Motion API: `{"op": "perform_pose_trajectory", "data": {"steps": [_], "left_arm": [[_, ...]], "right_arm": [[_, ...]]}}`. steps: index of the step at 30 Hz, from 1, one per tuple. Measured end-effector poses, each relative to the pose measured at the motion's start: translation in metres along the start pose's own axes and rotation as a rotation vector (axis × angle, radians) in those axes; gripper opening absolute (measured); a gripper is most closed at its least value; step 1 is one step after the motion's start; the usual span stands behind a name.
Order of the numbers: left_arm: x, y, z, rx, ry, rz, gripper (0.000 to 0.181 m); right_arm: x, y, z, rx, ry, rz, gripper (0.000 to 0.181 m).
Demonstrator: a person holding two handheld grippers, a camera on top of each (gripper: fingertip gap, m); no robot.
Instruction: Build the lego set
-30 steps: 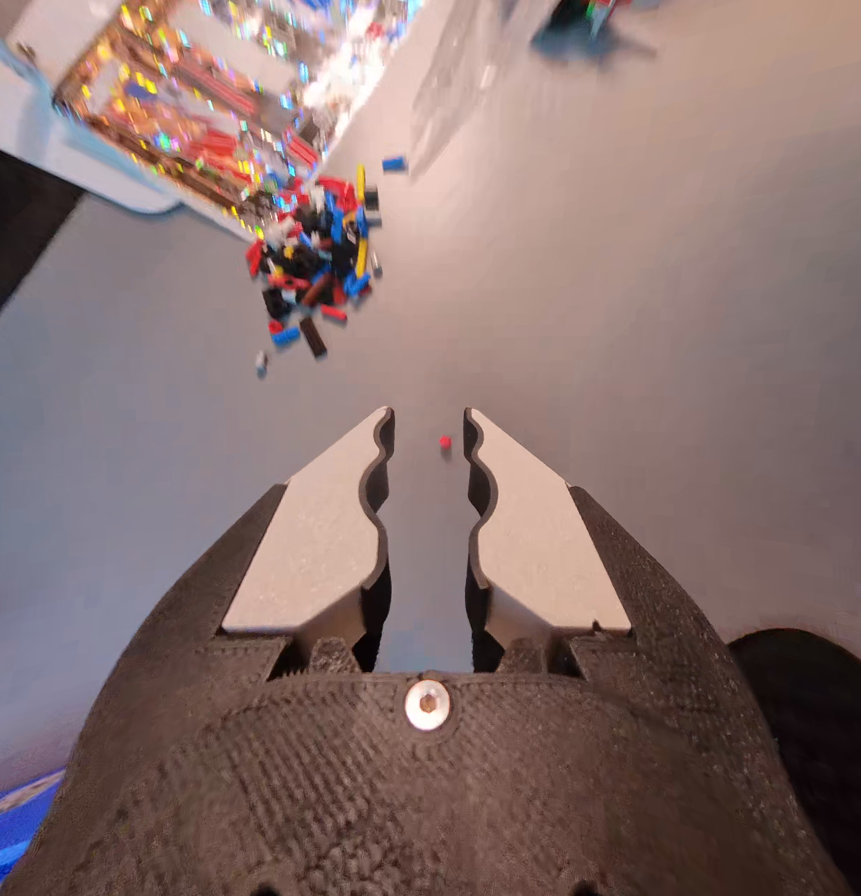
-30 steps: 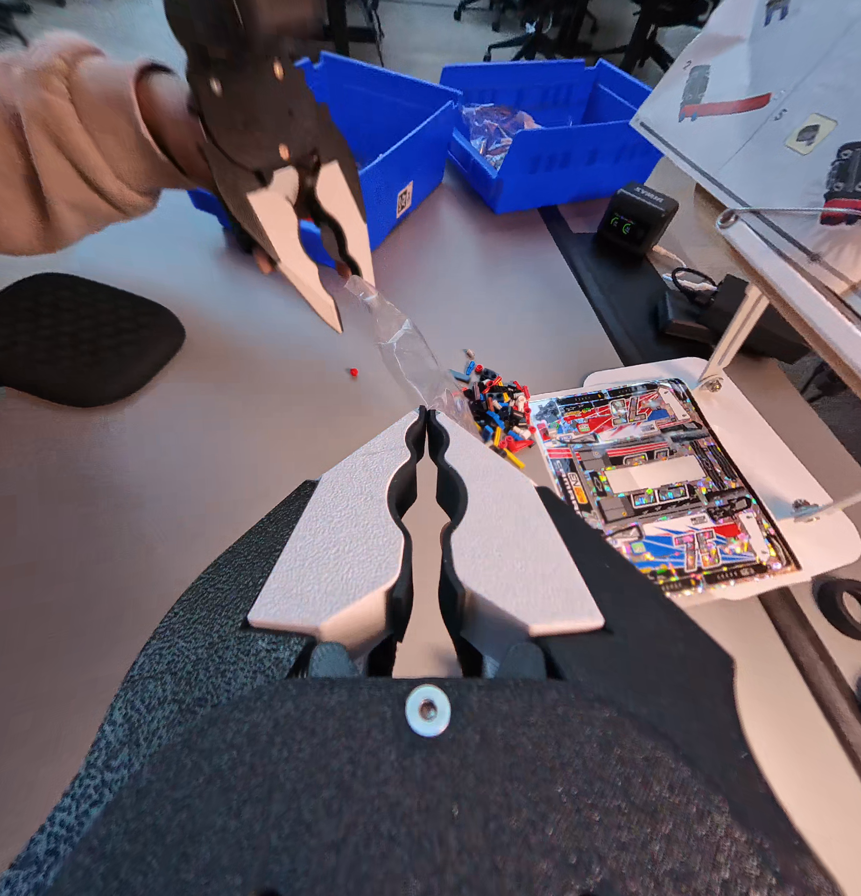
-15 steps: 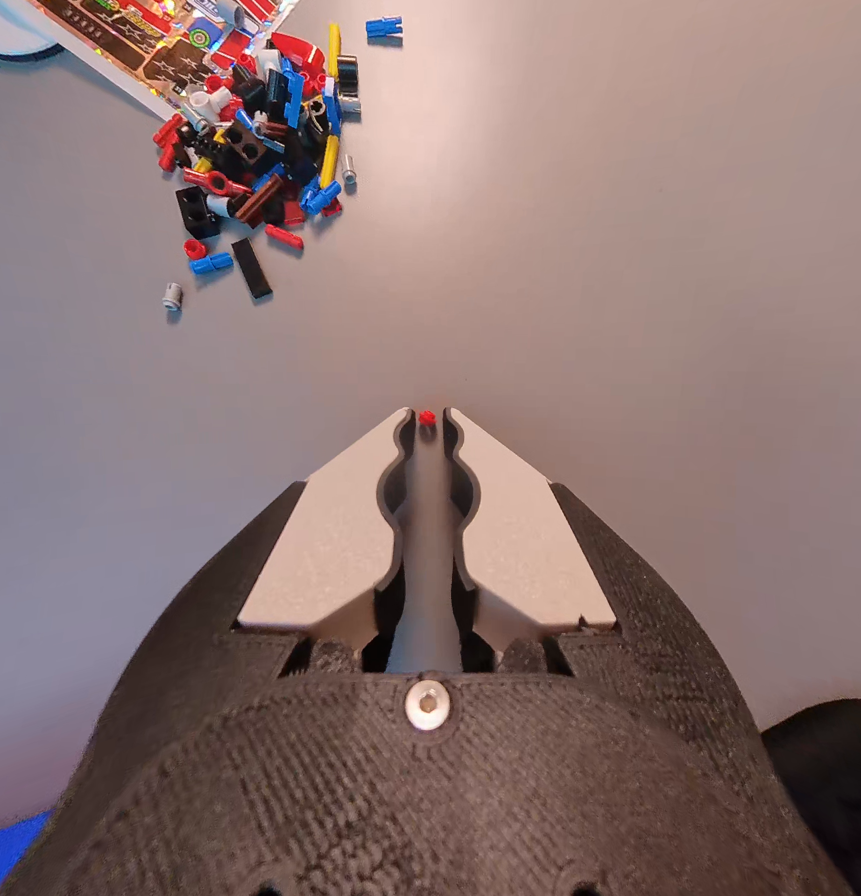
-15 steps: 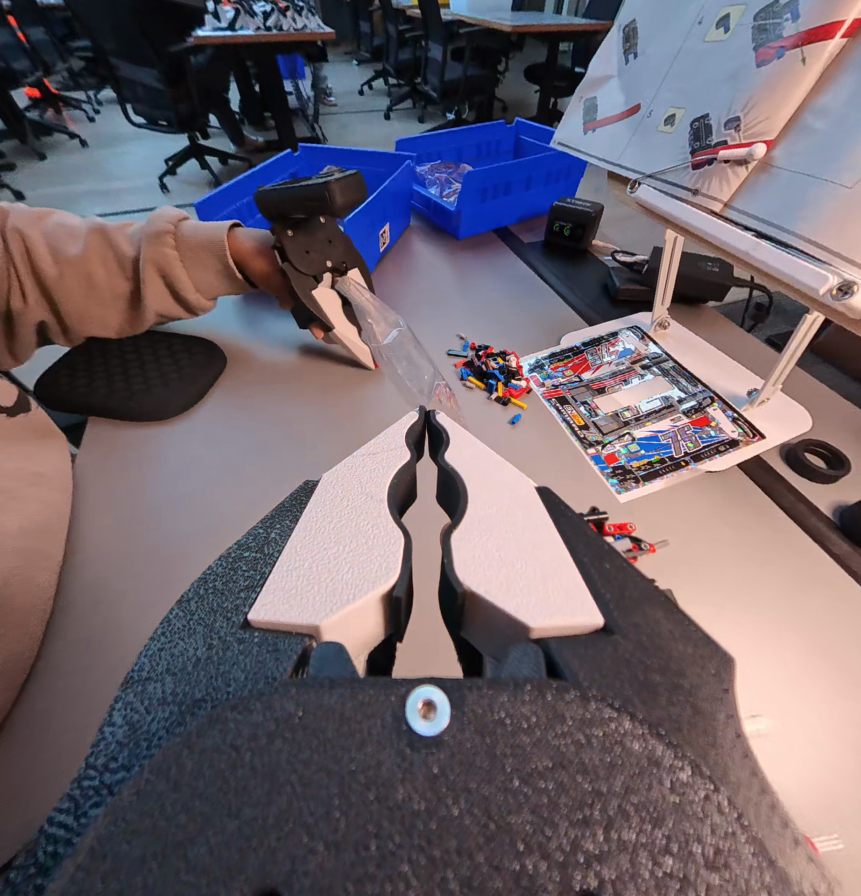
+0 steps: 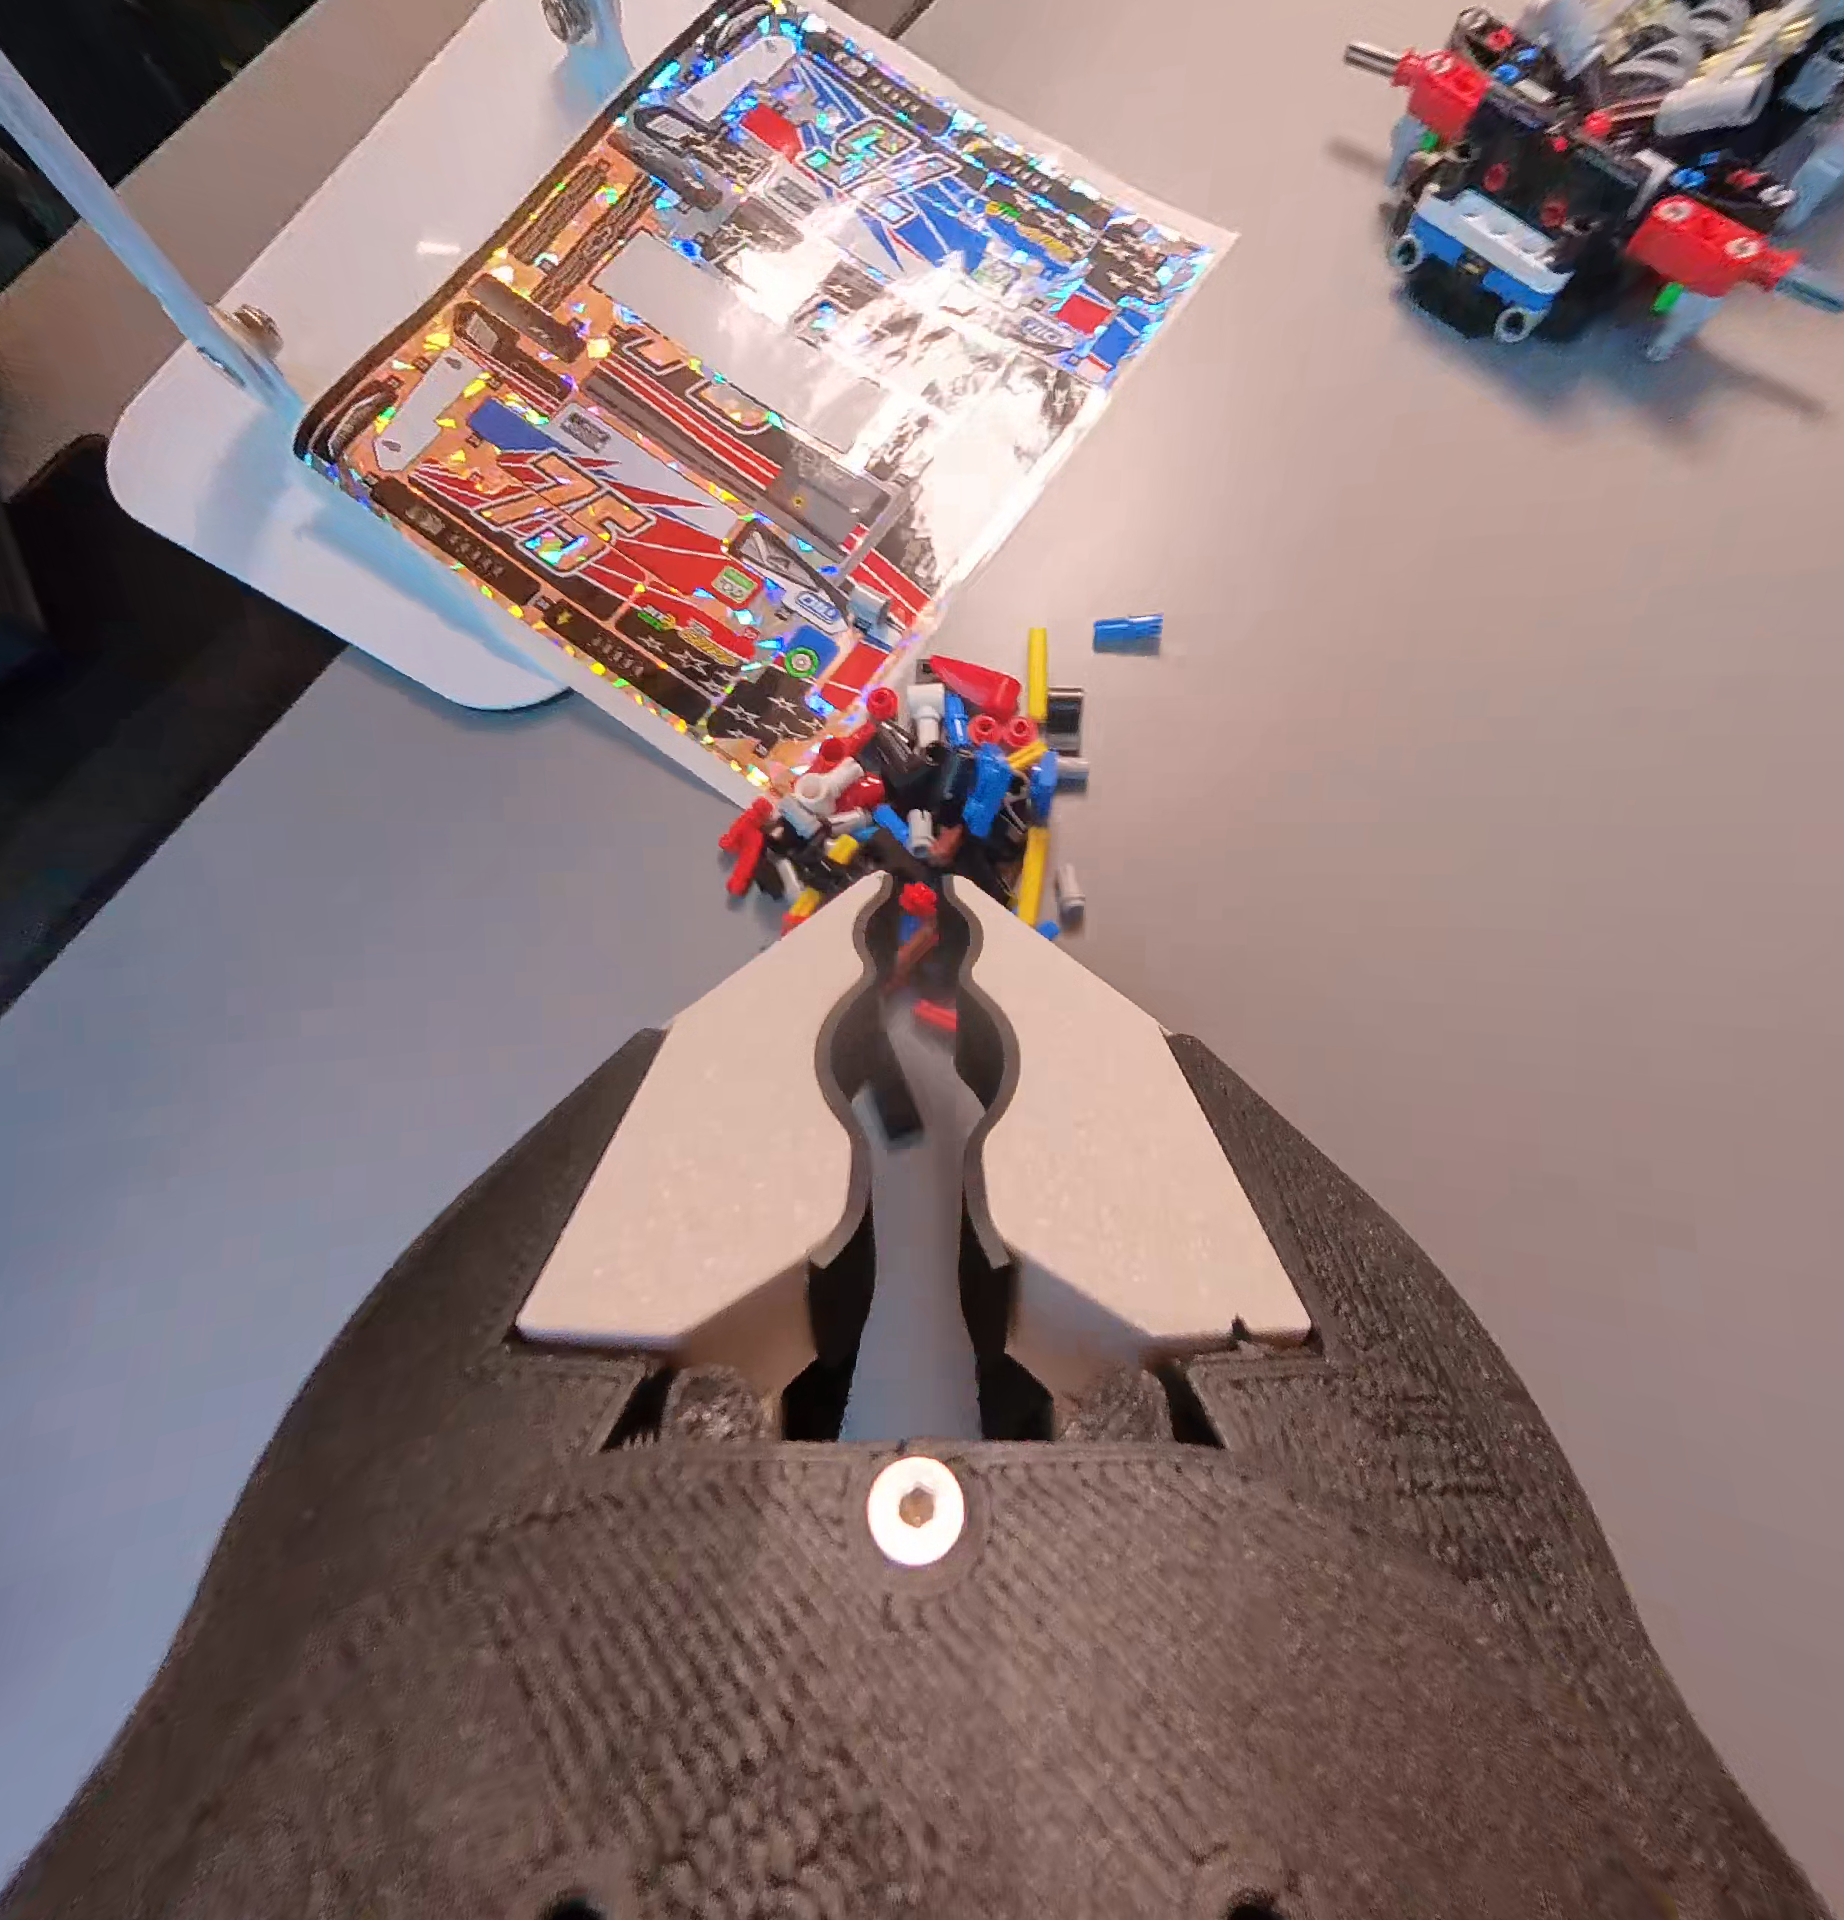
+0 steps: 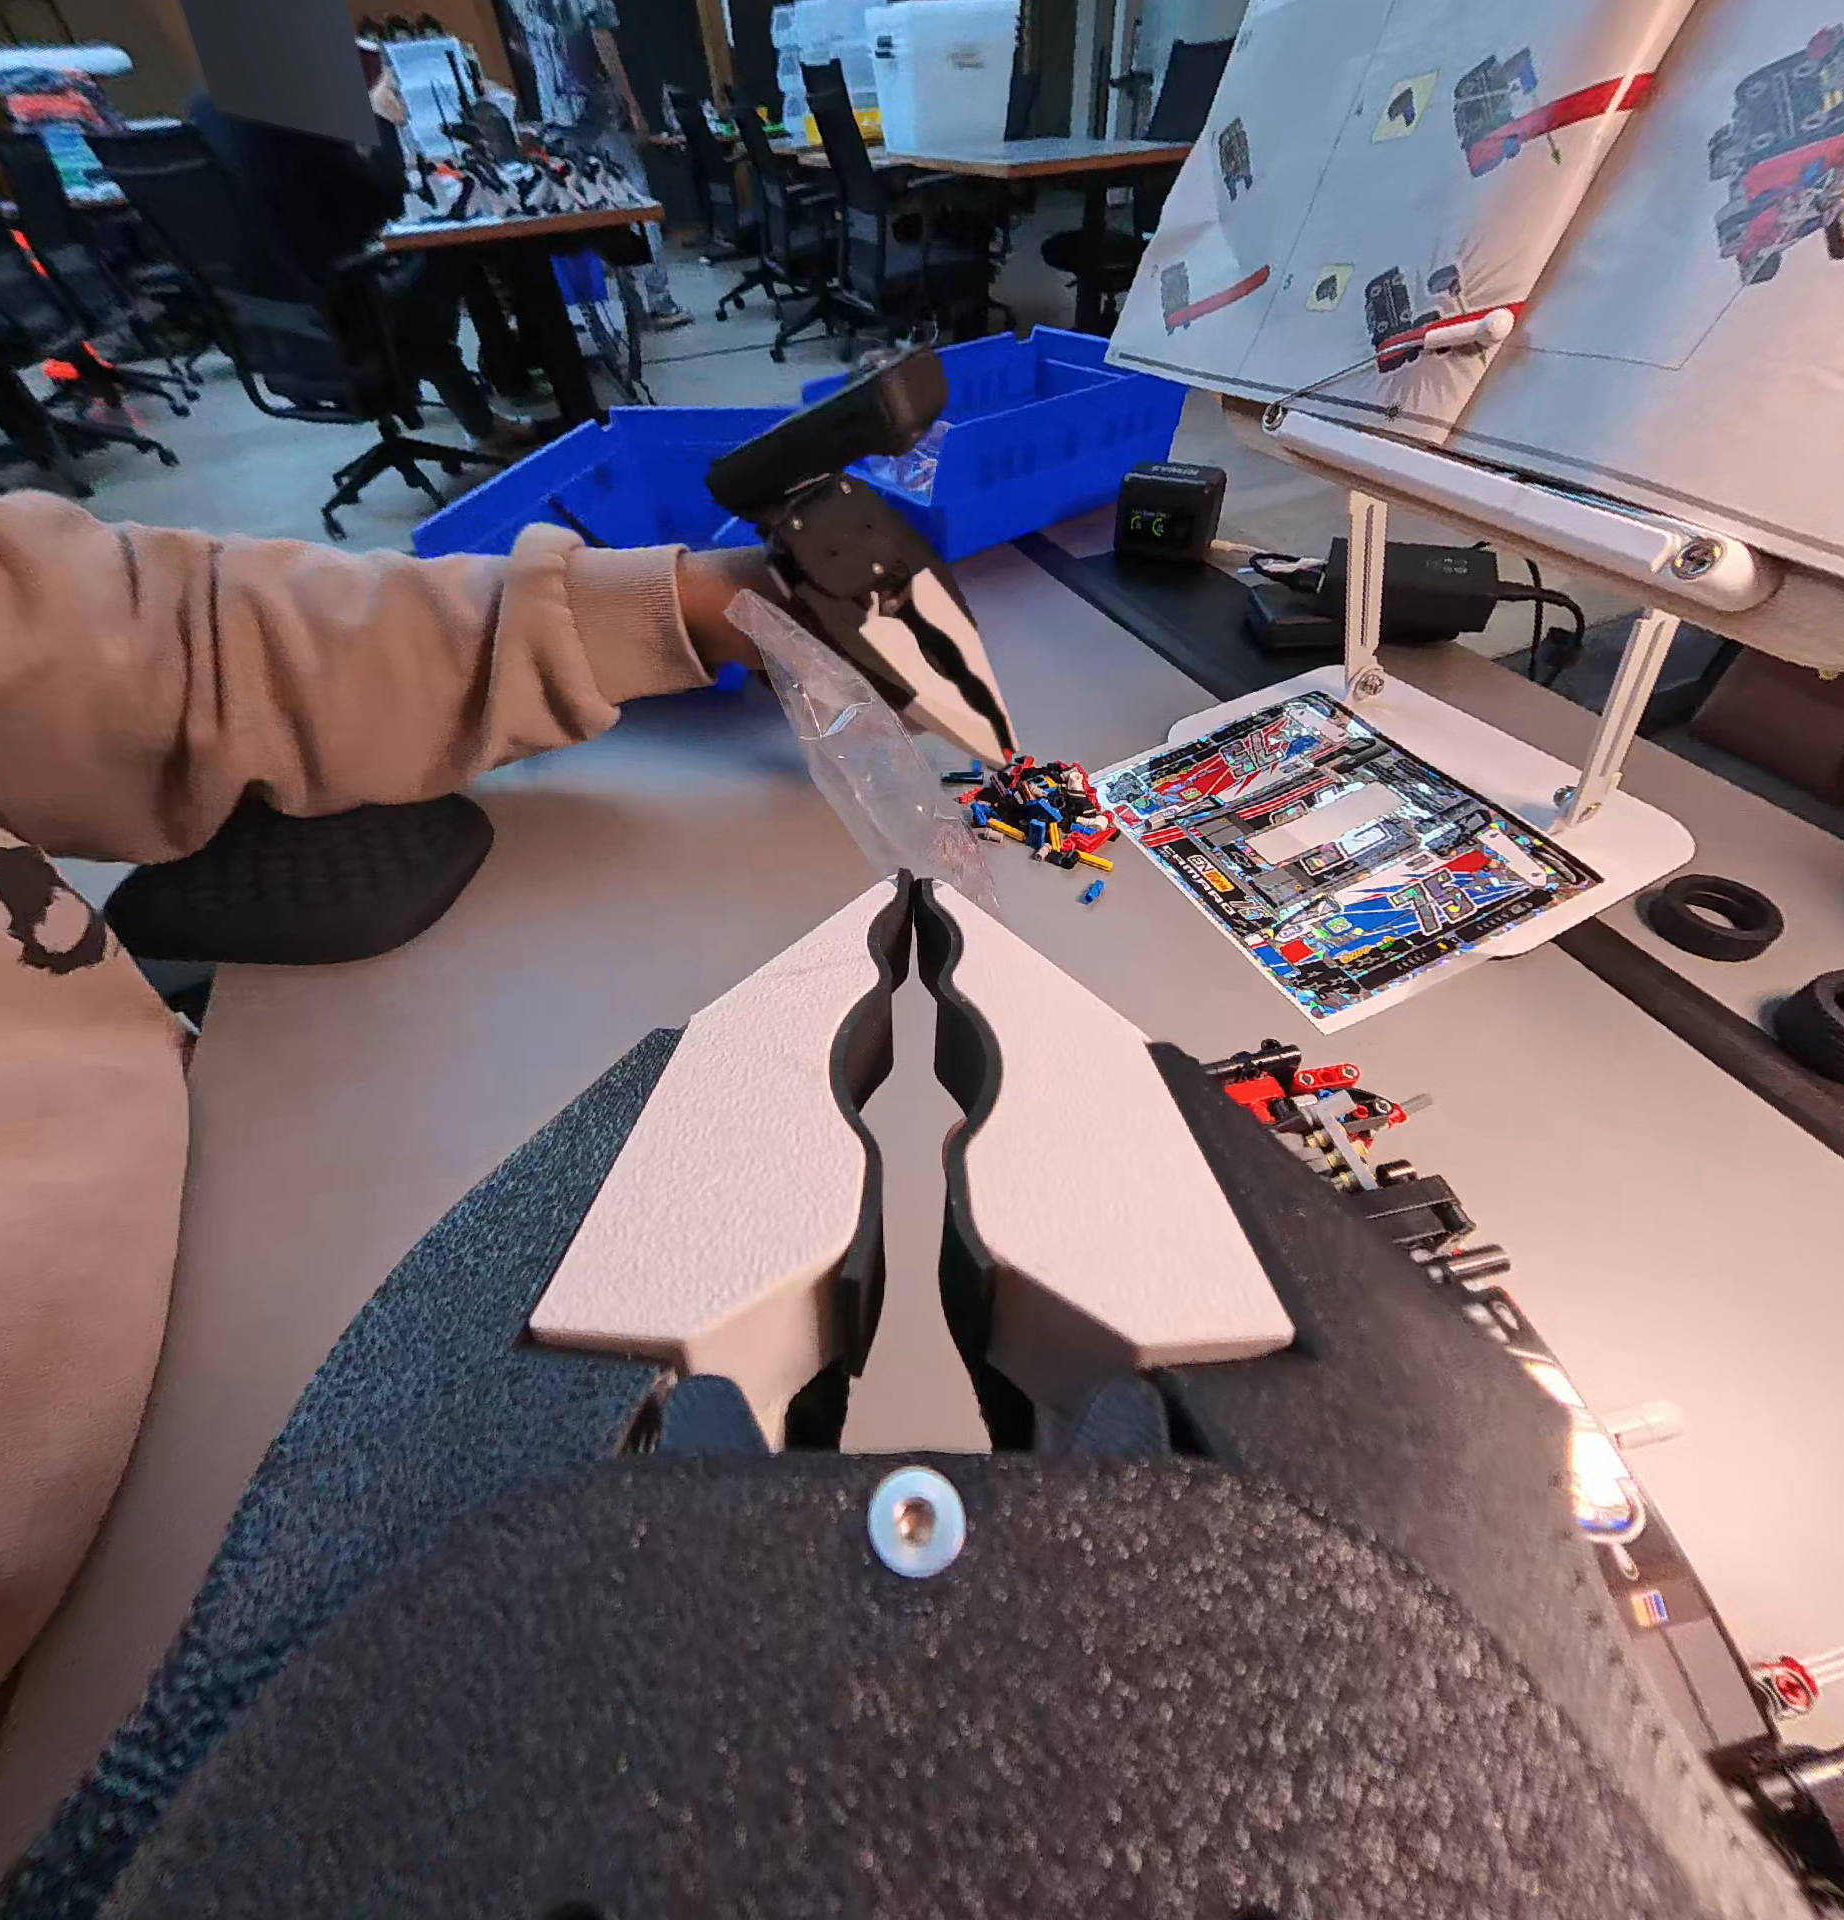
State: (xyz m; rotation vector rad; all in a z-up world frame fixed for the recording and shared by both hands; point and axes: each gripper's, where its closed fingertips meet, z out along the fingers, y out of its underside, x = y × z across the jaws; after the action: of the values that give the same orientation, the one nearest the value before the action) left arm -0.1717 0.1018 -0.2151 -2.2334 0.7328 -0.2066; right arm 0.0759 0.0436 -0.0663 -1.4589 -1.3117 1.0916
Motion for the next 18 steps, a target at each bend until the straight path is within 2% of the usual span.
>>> {"op": "perform_pose_trajectory", "data": {"steps": [3, 8, 13, 18], "left_arm": [[-0.003, 0.002, 0.012, -0.031, 0.018, -0.005, 0.005], [-0.001, -0.004, 0.01, 0.031, 0.065, -0.077, 0.017], [0.005, -0.029, -0.01, 0.181, 0.2, -0.258, 0.035], [0.016, -0.054, -0.041, 0.338, 0.376, -0.43, 0.041]], "right_arm": [[-0.002, 0.003, -0.007, 0.0, 0.012, 0.004, 0.0], [0.003, 0.012, -0.015, 0.002, 0.031, 0.032, 0.0], [0.004, 0.011, -0.009, 0.026, 0.019, 0.055, 0.0], [0.002, 0.011, 0.0, 0.026, 0.006, 0.072, 0.0]]}}
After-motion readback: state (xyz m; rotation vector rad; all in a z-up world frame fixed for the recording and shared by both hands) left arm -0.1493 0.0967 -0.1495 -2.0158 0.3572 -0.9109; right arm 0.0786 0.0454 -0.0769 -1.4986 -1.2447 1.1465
